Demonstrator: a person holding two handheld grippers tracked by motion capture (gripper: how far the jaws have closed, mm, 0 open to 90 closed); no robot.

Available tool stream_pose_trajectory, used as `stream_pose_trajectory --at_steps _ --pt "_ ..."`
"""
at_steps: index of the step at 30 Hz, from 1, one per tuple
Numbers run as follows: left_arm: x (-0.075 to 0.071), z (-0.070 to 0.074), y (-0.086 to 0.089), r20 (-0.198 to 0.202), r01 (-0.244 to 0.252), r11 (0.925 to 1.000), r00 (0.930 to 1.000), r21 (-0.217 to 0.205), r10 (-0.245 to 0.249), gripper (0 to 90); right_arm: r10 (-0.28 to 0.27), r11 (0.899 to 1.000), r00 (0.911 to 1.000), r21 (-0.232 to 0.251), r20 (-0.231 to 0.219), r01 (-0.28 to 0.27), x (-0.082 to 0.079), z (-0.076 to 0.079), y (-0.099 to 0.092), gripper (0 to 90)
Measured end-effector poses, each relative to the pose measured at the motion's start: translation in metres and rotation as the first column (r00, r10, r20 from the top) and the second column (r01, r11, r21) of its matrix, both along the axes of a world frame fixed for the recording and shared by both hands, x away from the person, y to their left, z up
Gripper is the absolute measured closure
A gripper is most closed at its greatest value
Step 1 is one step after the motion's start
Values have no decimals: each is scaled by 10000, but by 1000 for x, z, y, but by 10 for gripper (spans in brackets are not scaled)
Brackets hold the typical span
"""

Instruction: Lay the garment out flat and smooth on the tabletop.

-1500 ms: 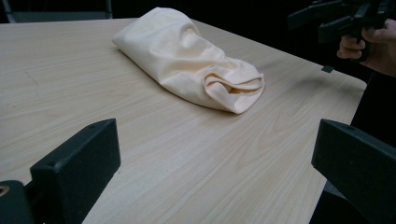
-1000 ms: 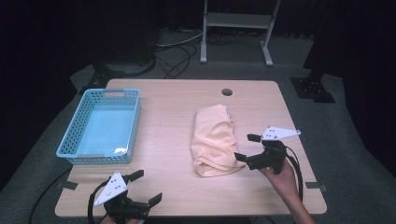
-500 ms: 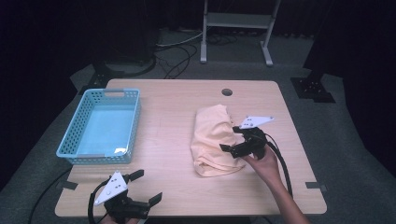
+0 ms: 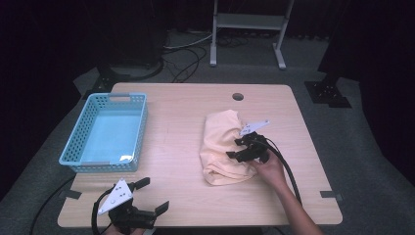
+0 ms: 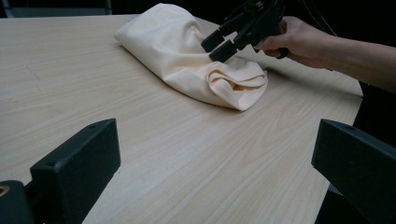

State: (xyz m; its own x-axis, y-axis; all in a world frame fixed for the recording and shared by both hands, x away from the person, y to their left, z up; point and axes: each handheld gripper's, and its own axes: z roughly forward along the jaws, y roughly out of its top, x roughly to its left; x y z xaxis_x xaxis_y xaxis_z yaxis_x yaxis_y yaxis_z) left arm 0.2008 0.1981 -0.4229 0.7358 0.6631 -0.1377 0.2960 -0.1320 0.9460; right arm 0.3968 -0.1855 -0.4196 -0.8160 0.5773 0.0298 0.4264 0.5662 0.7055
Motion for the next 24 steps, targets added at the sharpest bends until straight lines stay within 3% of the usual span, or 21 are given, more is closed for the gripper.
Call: stream_pose_trajectory --at_steps 9,18,24 --pt "0 0 0 -7 11 10000 10000 -11 -11 5 55 9997 9993 -247 -363 -64 2 -7 2 568" --pt "-1 1 -1 50 24 10000 10000 -9 -24 4 -234 9987 9965 -461 -808 197 -4 -4 4 617" --pt "-4 3 -2 91 71 10000 9999 4 -71 4 -296 9984 9962 -509 -813 255 -13 -4 3 624"
